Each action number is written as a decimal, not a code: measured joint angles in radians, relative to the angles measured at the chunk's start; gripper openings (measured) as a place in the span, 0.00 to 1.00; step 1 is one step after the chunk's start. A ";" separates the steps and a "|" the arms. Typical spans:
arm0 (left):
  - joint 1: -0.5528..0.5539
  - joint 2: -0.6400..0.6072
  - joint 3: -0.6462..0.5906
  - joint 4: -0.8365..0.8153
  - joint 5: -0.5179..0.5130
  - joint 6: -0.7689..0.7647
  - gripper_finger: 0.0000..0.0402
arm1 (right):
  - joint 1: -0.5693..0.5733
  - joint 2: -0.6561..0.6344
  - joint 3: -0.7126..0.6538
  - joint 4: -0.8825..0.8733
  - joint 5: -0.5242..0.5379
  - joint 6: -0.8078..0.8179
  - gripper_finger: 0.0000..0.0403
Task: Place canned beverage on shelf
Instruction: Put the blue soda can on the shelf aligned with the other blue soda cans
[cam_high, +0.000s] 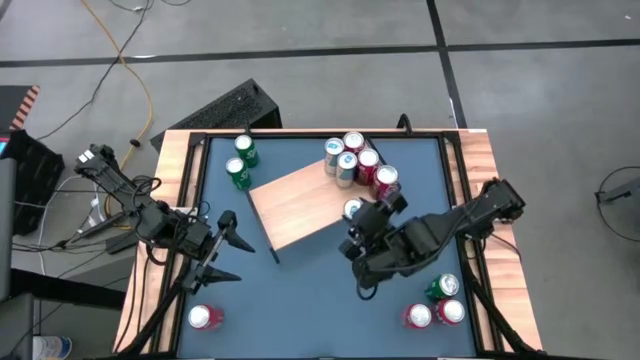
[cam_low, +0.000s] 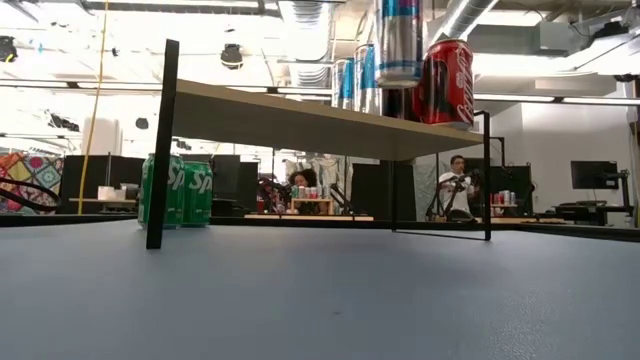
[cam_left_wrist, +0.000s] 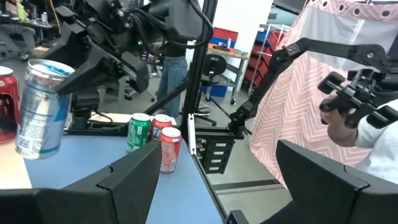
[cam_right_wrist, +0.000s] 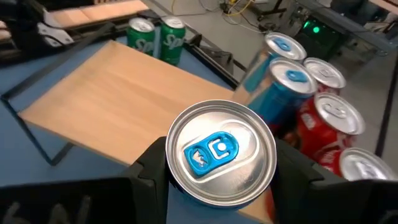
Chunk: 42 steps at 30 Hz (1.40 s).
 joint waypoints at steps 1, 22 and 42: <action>0.000 0.000 0.000 0.000 0.000 0.000 0.75 | -0.010 -0.002 0.000 -0.018 -0.002 0.002 0.46; 0.000 0.000 0.000 -0.010 0.000 0.019 0.75 | 0.046 -0.126 0.000 -0.108 -0.010 -0.168 0.46; 0.000 0.000 0.000 -0.006 0.007 0.010 0.75 | -0.068 -0.612 -0.625 0.885 -0.381 -0.739 0.46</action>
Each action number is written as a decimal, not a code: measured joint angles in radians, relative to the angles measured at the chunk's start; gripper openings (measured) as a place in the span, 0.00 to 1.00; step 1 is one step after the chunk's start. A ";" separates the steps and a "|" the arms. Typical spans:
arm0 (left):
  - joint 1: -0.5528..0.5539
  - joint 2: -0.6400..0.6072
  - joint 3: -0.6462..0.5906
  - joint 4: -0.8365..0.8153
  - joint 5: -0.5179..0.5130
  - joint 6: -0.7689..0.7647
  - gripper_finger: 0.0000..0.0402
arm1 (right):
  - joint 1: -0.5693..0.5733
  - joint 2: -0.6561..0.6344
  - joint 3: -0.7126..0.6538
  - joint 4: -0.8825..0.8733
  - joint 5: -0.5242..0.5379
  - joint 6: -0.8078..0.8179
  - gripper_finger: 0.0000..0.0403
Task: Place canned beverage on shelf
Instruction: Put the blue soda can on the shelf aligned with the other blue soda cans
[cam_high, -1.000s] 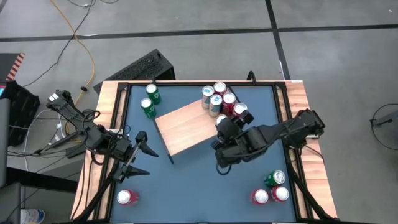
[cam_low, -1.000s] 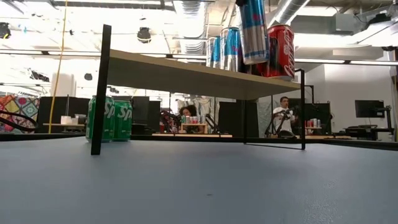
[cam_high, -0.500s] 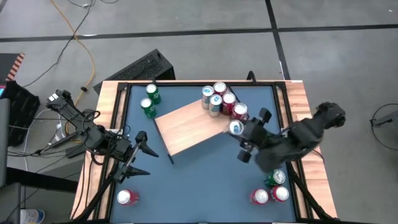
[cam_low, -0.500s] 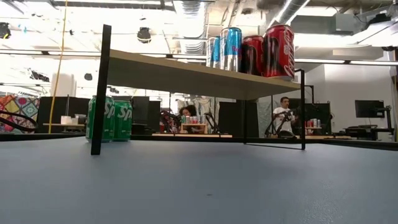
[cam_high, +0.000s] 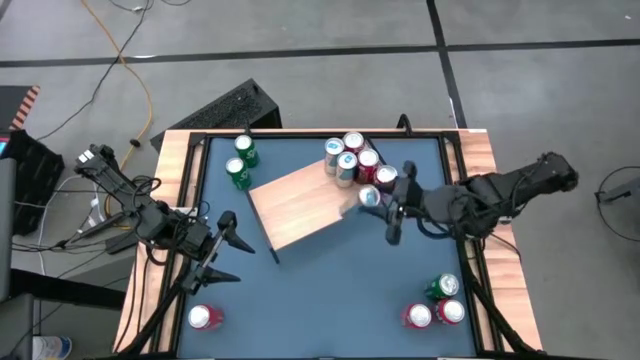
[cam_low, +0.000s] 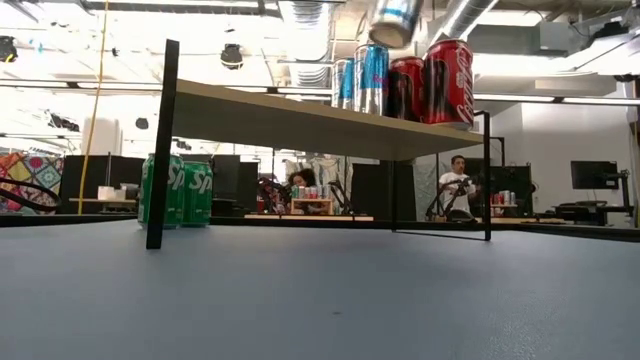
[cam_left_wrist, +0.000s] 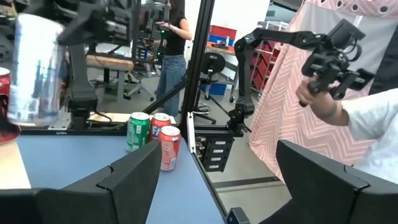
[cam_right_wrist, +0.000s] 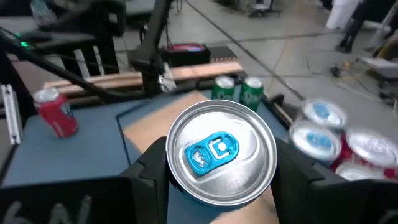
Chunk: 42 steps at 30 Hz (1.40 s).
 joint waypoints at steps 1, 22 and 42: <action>0.000 0.000 0.000 0.000 0.000 0.000 0.75 | -0.005 0.005 -0.003 -0.007 0.013 0.011 0.46; 0.000 -0.001 0.000 -0.015 -0.032 0.008 0.75 | -0.124 0.180 -0.006 -0.101 0.070 0.186 0.46; 0.000 -0.001 0.000 -0.016 -0.034 0.015 0.75 | -0.217 0.190 0.076 -0.222 -0.032 0.178 0.46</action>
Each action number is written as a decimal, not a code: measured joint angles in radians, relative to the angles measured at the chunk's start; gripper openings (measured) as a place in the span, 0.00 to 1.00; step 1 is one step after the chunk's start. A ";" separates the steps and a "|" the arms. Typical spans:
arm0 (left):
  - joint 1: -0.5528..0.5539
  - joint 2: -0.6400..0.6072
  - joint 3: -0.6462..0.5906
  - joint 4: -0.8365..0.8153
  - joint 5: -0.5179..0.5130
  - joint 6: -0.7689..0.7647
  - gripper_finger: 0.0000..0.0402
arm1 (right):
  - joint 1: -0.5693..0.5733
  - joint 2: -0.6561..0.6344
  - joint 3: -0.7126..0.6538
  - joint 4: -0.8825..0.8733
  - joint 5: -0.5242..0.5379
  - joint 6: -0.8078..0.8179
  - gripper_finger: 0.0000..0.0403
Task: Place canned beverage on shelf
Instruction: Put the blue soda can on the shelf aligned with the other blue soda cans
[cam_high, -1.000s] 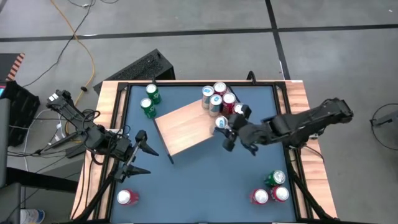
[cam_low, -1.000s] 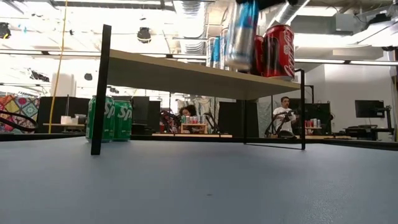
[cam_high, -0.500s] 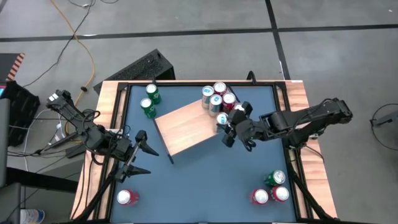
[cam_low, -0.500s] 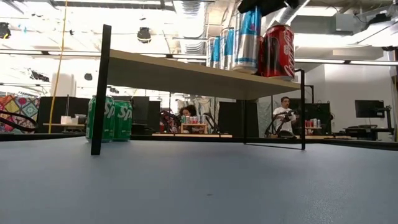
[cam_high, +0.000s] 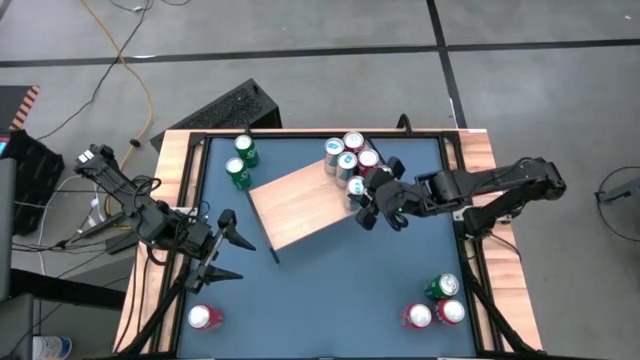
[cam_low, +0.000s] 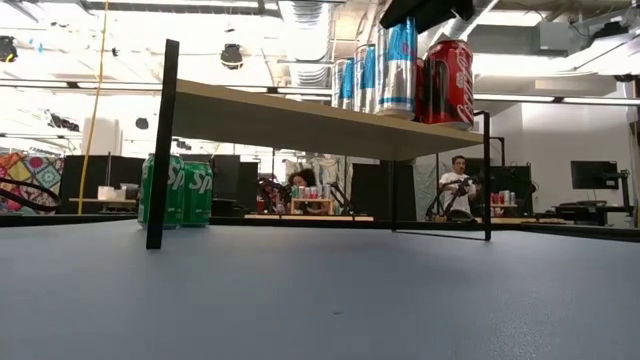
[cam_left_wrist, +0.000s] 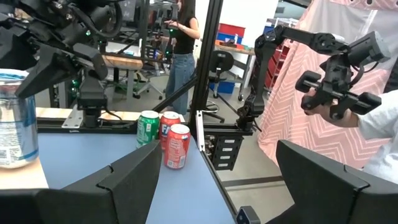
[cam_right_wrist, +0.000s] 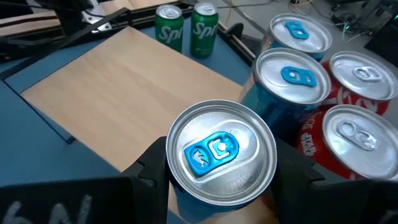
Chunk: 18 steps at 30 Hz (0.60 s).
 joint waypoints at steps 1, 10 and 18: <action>0.000 0.000 0.000 0.000 0.000 0.001 0.75 | -0.004 0.000 0.000 0.001 -0.011 0.000 0.46; 0.000 0.000 0.000 0.000 0.000 0.009 0.75 | -0.032 0.000 0.000 -0.034 -0.021 -0.001 0.46; 0.000 0.000 0.000 -0.001 0.000 0.009 0.75 | -0.039 0.000 0.000 -0.041 -0.019 0.000 0.46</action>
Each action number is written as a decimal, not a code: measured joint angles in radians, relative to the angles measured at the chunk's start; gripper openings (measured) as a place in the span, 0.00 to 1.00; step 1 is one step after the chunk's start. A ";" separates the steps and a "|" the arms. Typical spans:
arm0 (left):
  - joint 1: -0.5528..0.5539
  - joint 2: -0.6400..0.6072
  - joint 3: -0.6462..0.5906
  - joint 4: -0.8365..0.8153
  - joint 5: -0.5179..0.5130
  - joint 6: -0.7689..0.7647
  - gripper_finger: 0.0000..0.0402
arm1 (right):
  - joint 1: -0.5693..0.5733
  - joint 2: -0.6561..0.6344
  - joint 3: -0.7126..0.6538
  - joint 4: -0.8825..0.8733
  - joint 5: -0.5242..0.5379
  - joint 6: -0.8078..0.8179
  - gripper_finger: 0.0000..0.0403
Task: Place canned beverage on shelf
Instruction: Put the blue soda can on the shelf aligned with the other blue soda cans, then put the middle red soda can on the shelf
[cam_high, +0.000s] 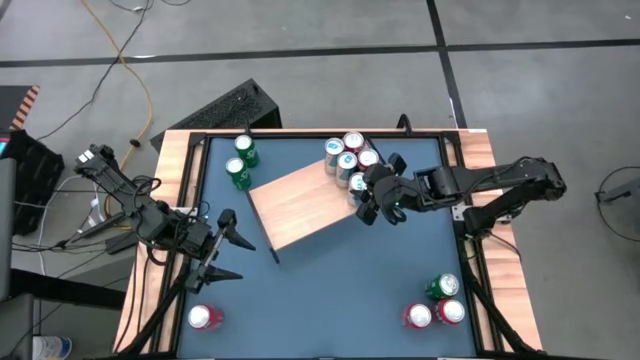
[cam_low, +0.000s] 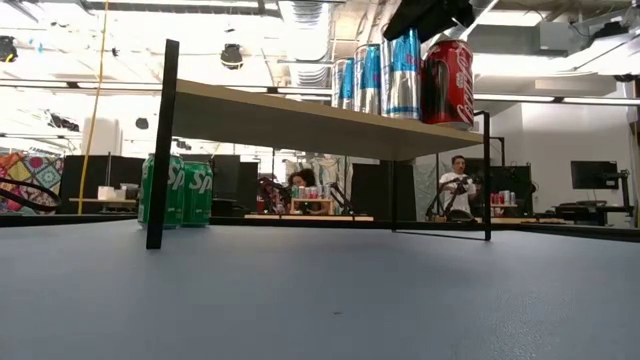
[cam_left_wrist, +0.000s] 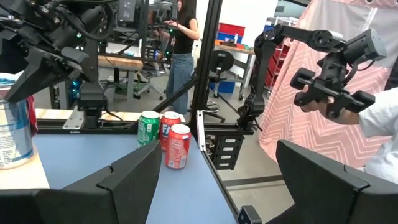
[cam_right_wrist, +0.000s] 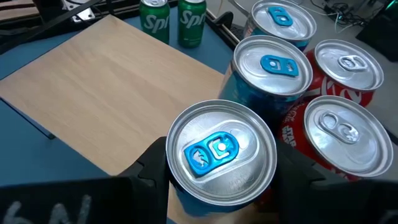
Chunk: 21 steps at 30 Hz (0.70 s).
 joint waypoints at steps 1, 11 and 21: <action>0.000 0.000 0.000 0.000 0.000 0.000 0.75 | 0.000 0.000 0.000 -0.001 0.003 0.000 0.47; 0.000 0.000 0.000 0.000 0.000 0.000 0.75 | 0.000 -0.001 0.000 0.003 0.007 -0.015 0.71; 0.000 0.000 0.000 0.000 0.000 0.001 0.75 | 0.003 -0.005 0.000 0.063 0.008 -0.071 0.72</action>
